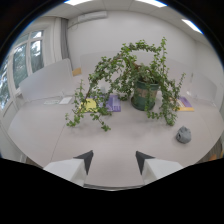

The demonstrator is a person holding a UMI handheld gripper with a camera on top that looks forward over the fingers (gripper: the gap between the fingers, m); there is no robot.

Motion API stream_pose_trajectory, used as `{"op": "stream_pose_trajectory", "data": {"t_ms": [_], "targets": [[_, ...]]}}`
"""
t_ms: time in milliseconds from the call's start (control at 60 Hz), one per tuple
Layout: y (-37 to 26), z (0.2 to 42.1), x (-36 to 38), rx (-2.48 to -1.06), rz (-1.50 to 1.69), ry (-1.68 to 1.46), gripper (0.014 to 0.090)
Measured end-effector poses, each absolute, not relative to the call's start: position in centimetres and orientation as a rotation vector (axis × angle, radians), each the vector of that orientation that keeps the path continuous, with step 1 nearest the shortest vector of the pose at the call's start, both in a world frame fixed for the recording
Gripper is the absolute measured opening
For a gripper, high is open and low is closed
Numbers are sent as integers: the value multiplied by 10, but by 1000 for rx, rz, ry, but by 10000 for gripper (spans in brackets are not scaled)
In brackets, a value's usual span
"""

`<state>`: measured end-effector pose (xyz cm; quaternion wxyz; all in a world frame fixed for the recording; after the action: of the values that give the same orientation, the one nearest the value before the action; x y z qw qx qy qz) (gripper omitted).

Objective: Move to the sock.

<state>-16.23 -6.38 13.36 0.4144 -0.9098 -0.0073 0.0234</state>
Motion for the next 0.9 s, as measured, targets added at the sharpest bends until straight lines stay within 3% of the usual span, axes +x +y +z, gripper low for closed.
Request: {"op": "stream_pose_trajectory", "data": {"t_ms": [483,900], "targets": [[-77,132,-138,-2280,101,-34,839],[-122,97,50,-2336,-15,-20,838]]}}
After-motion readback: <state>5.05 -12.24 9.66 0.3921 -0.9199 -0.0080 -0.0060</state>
